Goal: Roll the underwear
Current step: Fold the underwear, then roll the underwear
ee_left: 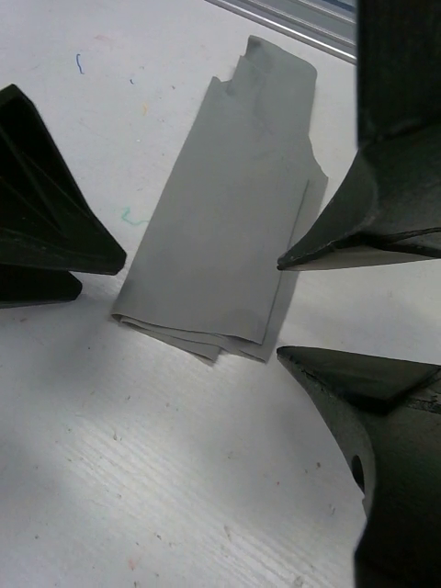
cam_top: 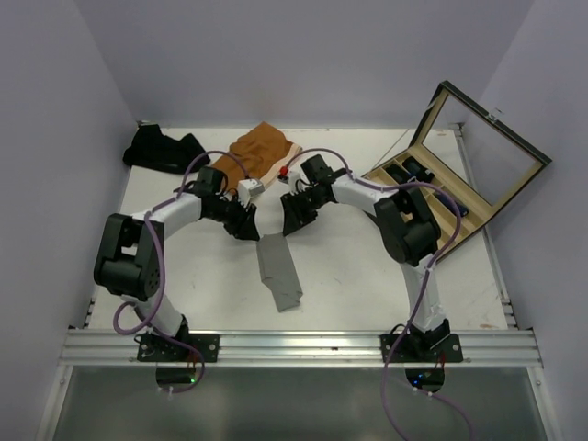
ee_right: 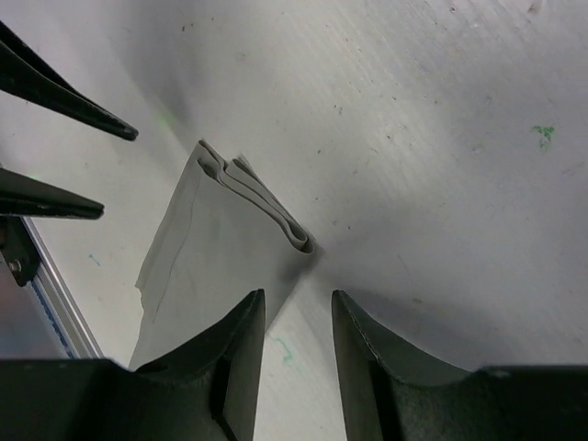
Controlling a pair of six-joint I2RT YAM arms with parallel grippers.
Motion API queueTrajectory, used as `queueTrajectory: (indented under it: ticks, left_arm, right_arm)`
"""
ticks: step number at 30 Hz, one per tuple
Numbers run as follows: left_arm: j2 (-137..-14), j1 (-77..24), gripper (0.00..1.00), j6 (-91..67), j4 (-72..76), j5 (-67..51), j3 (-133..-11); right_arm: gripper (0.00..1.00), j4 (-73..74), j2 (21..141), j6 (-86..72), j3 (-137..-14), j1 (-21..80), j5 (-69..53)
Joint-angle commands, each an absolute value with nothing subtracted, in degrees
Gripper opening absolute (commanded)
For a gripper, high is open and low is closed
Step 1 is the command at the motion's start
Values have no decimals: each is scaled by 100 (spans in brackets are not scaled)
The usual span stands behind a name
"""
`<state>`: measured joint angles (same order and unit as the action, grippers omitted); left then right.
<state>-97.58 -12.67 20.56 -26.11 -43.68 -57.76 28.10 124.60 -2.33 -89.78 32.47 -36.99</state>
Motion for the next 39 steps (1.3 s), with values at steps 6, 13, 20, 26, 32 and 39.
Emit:
queueTrajectory:
  ticks: [6,13,20,26,32,39]
  left_arm:
    - [-9368,-1800,42,5056,-2697,-3686,-6292]
    - [-10581,-2495,41,5589,-3244,-3727,-7874]
    - [-11285,-2909,40,6047,-3542,-3560,-8253]
    - [-11505,-2944,38,6021,-3498,-2989,-8051]
    - [-11189,-2725,35,5968,-3498,-2672,-7358]
    - [-10644,-2470,33,5496,-3577,-2786,-6575]
  right_arm:
    - [33,3208,11122,-245,-8362,2734,-4365]
    - [12,1908,8607,-1142,-5697,2760,-4501]
    - [18,2610,8183,-423,-5300,2725,-4377]
    - [20,2864,7972,306,-5413,2865,-4377]
    - [19,3410,8033,1423,-5853,3812,-3674]
    - [18,4175,9351,1942,-7066,4675,-3841]
